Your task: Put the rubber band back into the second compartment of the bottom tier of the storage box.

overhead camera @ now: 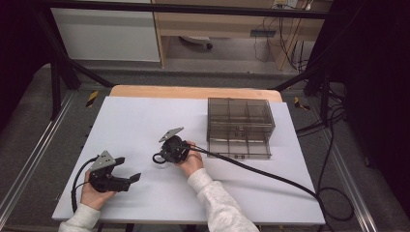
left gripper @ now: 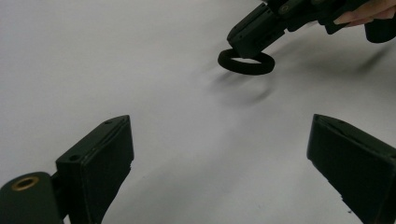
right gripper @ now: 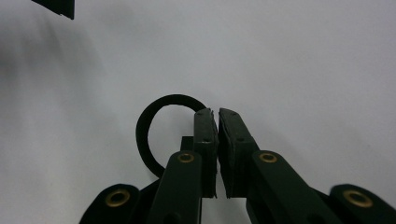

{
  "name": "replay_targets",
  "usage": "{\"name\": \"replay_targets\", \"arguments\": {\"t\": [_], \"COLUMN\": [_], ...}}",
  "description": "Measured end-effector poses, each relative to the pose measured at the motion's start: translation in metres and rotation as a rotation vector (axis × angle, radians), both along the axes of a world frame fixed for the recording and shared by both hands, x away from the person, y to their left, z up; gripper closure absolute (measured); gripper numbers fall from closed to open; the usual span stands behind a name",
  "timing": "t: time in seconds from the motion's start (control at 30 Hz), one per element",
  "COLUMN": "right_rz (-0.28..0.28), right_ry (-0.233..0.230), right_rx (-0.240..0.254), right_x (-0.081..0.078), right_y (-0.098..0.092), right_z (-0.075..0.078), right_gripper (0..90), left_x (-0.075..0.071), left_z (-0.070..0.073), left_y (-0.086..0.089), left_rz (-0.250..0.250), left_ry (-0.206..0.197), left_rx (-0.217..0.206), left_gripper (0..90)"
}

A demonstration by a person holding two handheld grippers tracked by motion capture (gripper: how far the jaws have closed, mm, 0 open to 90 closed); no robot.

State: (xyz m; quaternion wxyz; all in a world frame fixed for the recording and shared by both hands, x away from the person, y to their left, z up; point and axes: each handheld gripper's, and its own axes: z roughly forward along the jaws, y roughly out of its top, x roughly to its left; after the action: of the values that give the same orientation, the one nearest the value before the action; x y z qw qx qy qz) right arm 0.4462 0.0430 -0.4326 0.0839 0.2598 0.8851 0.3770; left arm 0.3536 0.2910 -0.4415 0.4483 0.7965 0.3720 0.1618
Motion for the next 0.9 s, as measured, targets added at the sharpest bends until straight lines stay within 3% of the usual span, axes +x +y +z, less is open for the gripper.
{"name": "replay_targets", "arguments": {"t": [0.47, 0.9], "right_rz": [0.005, -0.003], "right_ry": [-0.010, -0.011], "right_rx": [0.000, 0.014], "right_x": [-0.003, -0.007], "right_y": [-0.007, -0.025], "right_z": [0.012, 0.019], "right_gripper": [86.0, 86.0], "left_x": [0.000, 0.000], "left_z": [0.000, 0.000], "left_y": [0.000, 0.000], "left_rz": [0.001, 0.000], "left_ry": [-0.001, 0.002], "left_rx": [-0.002, 0.000], "left_gripper": [7.0, 6.9]}}
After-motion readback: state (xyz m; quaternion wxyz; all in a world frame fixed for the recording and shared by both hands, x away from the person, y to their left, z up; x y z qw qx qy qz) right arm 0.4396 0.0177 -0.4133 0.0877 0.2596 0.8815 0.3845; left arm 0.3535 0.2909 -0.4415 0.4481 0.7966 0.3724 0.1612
